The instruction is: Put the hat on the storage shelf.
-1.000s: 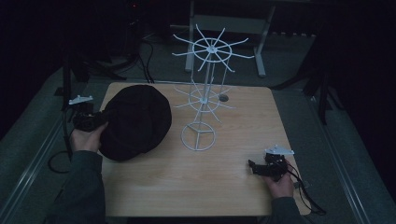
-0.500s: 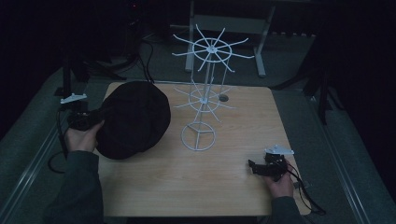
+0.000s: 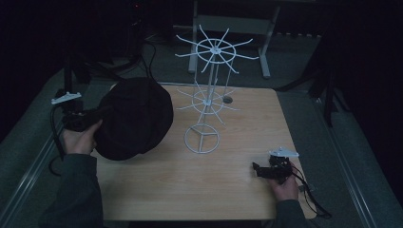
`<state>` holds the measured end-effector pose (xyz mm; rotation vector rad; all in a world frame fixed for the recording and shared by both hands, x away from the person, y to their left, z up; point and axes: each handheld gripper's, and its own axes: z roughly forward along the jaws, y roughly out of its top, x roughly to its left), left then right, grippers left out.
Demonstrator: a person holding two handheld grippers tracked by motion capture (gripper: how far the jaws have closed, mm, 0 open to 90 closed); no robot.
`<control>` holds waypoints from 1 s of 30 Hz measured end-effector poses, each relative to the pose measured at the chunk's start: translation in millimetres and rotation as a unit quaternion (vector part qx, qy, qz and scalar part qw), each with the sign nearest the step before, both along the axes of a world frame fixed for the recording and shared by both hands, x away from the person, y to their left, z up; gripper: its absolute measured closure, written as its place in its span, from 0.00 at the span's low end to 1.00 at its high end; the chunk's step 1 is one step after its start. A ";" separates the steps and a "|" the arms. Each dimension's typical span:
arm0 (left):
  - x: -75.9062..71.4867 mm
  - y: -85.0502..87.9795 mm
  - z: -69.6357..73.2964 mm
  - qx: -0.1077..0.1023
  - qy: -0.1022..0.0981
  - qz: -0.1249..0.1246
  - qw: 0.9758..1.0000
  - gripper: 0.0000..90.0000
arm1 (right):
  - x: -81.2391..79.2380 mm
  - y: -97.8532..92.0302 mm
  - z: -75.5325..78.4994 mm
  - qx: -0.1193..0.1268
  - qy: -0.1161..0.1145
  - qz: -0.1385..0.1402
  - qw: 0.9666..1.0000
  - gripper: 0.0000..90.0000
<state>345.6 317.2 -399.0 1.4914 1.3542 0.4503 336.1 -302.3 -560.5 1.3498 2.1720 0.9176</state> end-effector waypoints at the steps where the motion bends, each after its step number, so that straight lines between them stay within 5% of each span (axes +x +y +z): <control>1: -1.1 -0.2 1.9 -0.001 -0.003 0.000 1.000 0.86 | 0.0 0.0 0.0 0.000 0.000 0.000 1.000 0.13; 30: -10.6 -1.4 34.2 -0.033 -0.049 -0.015 0.998 0.86 | 0.5 0.3 0.1 0.000 0.000 0.000 1.000 0.13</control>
